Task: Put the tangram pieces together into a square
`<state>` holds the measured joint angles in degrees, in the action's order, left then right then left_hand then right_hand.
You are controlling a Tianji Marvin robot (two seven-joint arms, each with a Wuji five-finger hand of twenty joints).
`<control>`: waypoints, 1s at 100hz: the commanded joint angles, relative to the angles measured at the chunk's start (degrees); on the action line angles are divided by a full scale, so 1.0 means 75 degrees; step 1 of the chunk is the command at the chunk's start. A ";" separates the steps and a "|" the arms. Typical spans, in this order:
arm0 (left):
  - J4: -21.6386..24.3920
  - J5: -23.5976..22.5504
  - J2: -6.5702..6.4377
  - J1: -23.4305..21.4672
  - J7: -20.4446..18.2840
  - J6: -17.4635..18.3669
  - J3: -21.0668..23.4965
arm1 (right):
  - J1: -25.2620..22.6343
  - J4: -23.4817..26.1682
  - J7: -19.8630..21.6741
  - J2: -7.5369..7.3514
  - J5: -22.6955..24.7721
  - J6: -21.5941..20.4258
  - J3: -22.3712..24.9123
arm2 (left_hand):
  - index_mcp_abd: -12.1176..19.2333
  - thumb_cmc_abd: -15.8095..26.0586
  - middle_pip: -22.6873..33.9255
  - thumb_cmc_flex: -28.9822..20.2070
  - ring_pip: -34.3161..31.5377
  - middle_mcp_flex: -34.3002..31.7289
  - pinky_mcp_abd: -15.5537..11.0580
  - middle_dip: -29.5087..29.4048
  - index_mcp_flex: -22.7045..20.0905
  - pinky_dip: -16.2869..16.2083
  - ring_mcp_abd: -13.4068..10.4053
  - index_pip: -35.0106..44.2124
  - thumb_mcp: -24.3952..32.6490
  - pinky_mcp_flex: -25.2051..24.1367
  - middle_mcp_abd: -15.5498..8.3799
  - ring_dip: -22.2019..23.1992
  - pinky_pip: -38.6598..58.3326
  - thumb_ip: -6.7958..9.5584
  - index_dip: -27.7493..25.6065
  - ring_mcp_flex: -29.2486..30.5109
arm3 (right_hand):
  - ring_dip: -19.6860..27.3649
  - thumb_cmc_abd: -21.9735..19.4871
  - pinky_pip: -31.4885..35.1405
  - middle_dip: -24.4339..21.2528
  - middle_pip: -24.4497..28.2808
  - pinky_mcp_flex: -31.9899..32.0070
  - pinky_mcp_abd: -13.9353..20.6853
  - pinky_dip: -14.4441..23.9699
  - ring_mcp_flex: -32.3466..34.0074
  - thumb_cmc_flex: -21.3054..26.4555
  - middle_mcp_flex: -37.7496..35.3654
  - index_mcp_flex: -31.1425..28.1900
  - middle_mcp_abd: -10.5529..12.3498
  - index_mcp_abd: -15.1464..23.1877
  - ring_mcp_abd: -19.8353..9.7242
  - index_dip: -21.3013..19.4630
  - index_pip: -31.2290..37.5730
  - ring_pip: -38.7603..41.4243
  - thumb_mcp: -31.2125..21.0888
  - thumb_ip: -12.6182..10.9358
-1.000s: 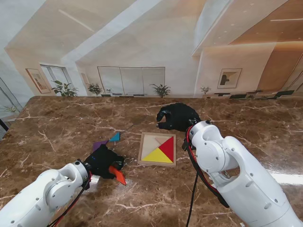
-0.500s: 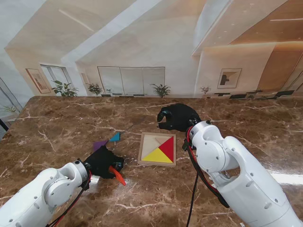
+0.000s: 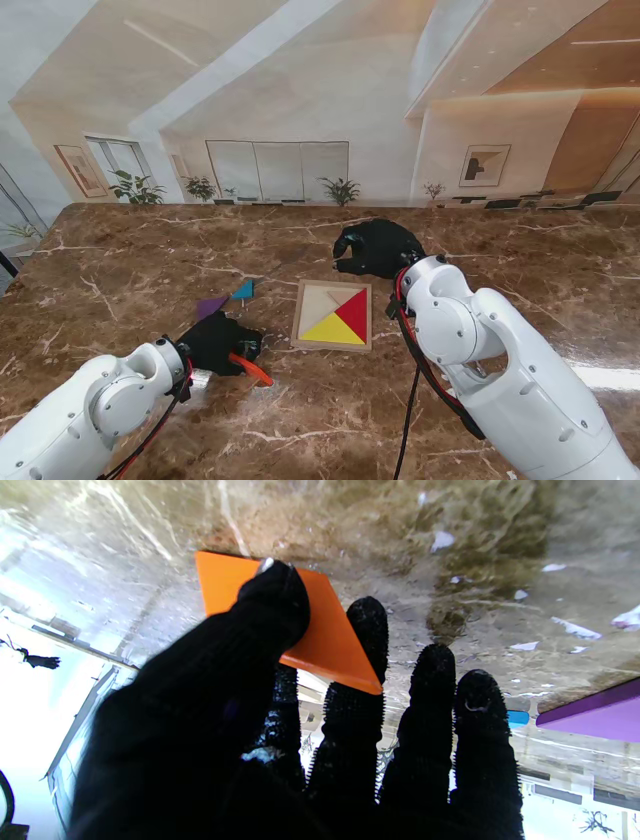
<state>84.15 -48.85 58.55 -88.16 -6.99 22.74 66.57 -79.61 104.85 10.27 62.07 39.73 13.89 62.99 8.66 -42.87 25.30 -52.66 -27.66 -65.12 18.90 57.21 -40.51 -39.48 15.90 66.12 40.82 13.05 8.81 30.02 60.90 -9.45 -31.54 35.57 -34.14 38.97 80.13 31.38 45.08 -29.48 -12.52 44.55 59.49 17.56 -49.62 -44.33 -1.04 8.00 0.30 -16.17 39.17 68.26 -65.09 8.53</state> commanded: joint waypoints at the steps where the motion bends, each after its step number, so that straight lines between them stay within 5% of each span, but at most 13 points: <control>1: -0.0257 0.0021 0.0013 -0.0192 -0.0126 -0.0031 -0.0090 | -0.0070 -0.0056 0.0136 -0.0008 -0.0049 0.0055 0.0015 | 0.0046 -0.0182 0.0017 -0.0448 -0.1460 -0.0372 -0.0142 0.0177 -0.0257 0.0127 -0.0260 0.0209 0.0257 0.0113 -0.0084 0.0532 0.0227 0.0206 -0.0251 0.1639 | 0.0059 -0.0168 0.0196 -0.0016 0.0004 -0.0052 -0.0035 -0.0053 0.0220 -0.0238 -0.0032 -0.0017 -0.0065 -0.0014 -0.0025 -0.0058 0.0068 0.0050 -0.0036 -0.0172; 25: -0.0273 0.0408 0.0077 -0.0233 -0.0060 -0.0102 -0.0051 | -0.0089 -0.0054 0.0171 -0.0013 -0.0077 0.0078 0.0030 | -0.0087 -0.0262 0.0065 -0.0633 -0.1410 -0.0449 -0.0039 0.0286 -0.0370 0.0319 -0.0106 0.0254 0.0302 0.0552 -0.0007 0.0590 0.0195 0.0247 -0.0247 0.2024 | 0.0060 -0.0252 0.0199 -0.0019 0.0011 -0.0050 -0.0025 -0.0060 0.0216 -0.0258 -0.0005 0.0000 -0.0066 -0.0022 -0.0026 -0.0056 0.0073 0.0054 -0.0038 -0.0185; 45: 0.0466 0.0763 0.0071 -0.0689 -0.0516 -0.0279 0.0437 | -0.0103 -0.0062 0.0196 -0.0018 -0.0107 0.0088 0.0053 | -0.0149 -0.0409 0.0059 -0.0679 -0.1209 -0.0529 0.0085 0.0367 -0.0472 0.0485 -0.0018 0.0317 0.0426 0.0765 -0.0012 0.0887 0.0232 0.0219 -0.0223 0.2268 | 0.0062 -0.0279 0.0210 -0.0025 0.0016 -0.0060 -0.0016 -0.0064 0.0220 -0.0263 -0.0004 0.0003 -0.0073 -0.0035 -0.0030 -0.0055 0.0082 0.0055 -0.0037 -0.0192; 100: 0.1042 0.1273 0.0117 -0.0938 -0.0740 -0.0684 0.0666 | -0.0071 -0.0157 0.0190 -0.0016 -0.0135 0.0053 0.0061 | -0.0174 -0.0412 0.0040 -0.0689 -0.1058 -0.0519 0.0098 0.0461 -0.0461 0.0547 -0.0011 0.0443 0.0462 0.0722 -0.0008 0.1068 0.0217 0.0208 -0.0014 0.2283 | 0.0067 -0.0304 0.0218 -0.0034 0.0034 -0.0074 -0.0011 -0.0081 0.0230 -0.0272 0.0003 0.0014 -0.0079 -0.0048 -0.0033 -0.0047 0.0090 0.0062 -0.0034 -0.0198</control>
<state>91.60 -39.62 59.31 -94.88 -12.22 18.13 71.60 -79.91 104.31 10.85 61.97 39.13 14.14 63.45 6.77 -44.93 24.86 -53.82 -35.90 -66.70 19.01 59.32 -42.71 -36.58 15.24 66.05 41.12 18.90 9.84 37.18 61.03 -9.45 -31.55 51.20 -34.14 38.42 80.13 31.35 45.08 -29.74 -12.52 44.48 59.50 17.56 -49.62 -44.33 -1.51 7.91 0.30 -16.18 39.17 68.26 -65.08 8.44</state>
